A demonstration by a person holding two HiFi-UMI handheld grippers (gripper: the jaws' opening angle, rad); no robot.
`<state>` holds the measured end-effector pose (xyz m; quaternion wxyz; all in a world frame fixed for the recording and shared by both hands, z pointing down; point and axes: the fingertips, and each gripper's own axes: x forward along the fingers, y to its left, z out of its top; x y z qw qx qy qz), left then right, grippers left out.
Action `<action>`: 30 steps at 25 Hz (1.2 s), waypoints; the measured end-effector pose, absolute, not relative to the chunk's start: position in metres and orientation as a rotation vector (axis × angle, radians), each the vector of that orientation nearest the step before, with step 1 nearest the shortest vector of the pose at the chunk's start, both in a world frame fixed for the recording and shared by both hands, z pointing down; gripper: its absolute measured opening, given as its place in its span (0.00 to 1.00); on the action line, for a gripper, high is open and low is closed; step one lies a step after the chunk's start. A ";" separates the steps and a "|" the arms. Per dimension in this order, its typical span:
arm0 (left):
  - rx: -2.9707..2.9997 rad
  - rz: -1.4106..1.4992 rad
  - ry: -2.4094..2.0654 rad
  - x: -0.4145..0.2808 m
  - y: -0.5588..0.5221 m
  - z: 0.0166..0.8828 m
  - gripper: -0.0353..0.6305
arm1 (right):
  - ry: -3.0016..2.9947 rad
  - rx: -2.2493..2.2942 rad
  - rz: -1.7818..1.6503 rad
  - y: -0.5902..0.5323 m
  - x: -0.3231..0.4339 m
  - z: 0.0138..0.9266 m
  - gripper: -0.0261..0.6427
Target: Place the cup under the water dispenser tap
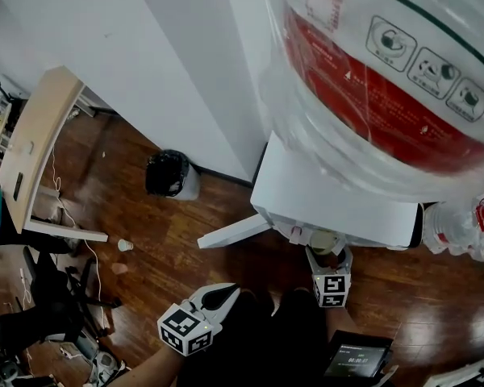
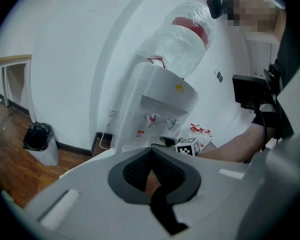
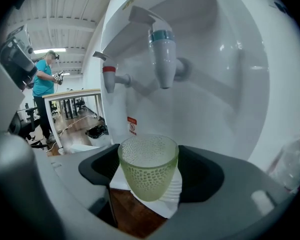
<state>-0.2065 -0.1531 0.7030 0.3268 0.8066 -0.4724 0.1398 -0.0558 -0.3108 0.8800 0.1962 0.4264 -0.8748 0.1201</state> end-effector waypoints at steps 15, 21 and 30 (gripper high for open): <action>2.075 0.341 -1.245 -0.207 -0.148 0.695 0.05 | -2.384 1.270 0.470 -0.312 -0.043 0.896 0.63; 2.055 0.345 -1.252 -0.214 -0.143 0.673 0.05 | -2.324 1.241 0.569 -0.294 -0.036 0.889 0.66; 2.148 0.301 -1.188 -0.218 -0.136 0.591 0.05 | -2.302 1.192 0.640 -0.240 -0.029 0.773 0.57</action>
